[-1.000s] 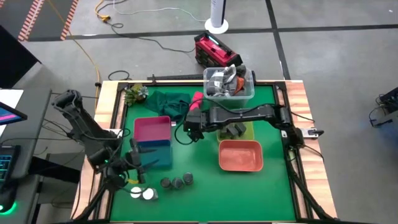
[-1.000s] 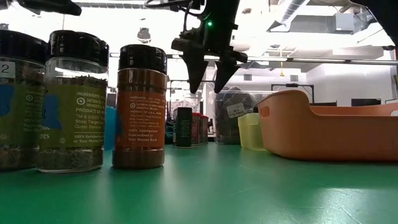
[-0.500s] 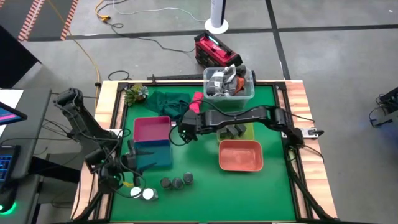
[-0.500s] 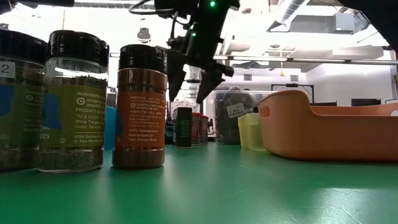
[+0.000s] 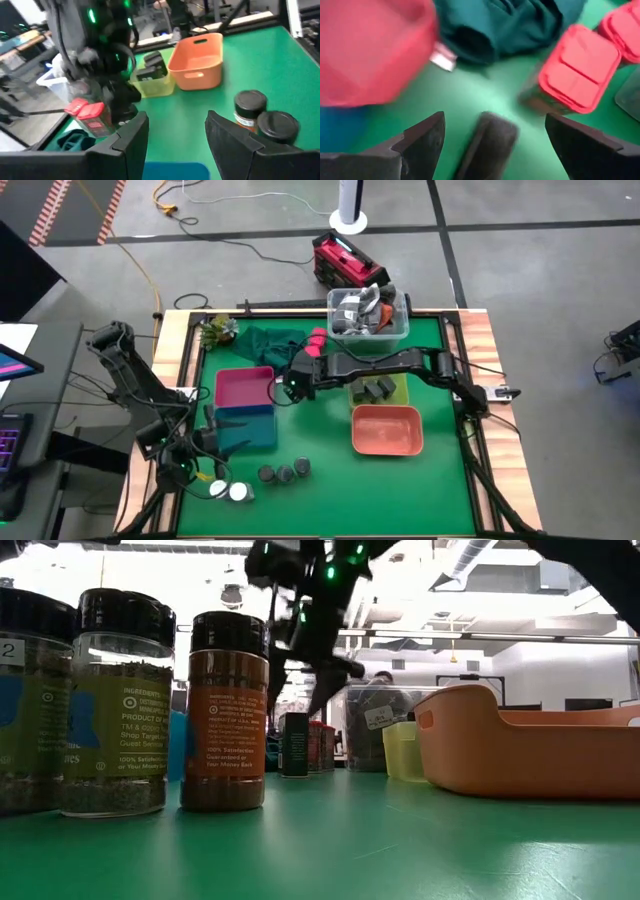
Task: Sort spices by type
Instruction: Put the black spice can into the yellow bin
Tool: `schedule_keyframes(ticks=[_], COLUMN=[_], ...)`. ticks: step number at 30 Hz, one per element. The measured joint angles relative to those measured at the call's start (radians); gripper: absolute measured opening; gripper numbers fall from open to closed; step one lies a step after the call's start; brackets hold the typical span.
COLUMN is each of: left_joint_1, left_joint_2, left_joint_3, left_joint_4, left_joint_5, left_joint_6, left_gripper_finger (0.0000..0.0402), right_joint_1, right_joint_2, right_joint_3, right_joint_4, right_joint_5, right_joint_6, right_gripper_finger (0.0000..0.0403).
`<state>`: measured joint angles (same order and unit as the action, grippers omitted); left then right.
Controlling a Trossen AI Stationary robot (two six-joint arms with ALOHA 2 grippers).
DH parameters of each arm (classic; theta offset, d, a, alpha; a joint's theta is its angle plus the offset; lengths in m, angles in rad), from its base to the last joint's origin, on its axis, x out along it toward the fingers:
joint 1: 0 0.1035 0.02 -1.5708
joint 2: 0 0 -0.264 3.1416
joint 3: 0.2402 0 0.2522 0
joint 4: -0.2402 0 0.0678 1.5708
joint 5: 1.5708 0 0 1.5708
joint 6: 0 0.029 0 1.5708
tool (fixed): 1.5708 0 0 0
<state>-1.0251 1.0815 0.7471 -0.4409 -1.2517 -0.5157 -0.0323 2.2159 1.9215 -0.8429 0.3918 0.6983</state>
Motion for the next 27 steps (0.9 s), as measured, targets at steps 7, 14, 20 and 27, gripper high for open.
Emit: schedule_keyframes(ticks=[7,14,20,27], left_joint_1=[-0.01,0.072,0.1,0.032], left_joint_2=[0.007,0.007,0.007,-0.044], left_joint_3=[-0.071,-0.15,-0.167,-0.167], left_joint_4=[0.19,0.489,0.622,0.782], left_joint_5=[-0.011,0.265,0.648,0.697], left_joint_6=[0.117,0.344,0.477,0.742], left_gripper_finger=[0.0185,0.0185,0.0185,0.0185], right_joint_1=[-0.002,-0.017,-0.036,-0.035], right_joint_2=[0.068,0.095,0.098,0.11], right_joint_3=[-0.001,0.0,-0.001,0.0], right_joint_4=[0.003,0.032,0.051,0.064], right_joint_5=[-0.061,-0.09,-0.138,-0.134], right_joint_6=[-0.016,-0.04,-0.047,-0.05], right_gripper_finger=[0.0371,0.0371,0.0362,0.03])
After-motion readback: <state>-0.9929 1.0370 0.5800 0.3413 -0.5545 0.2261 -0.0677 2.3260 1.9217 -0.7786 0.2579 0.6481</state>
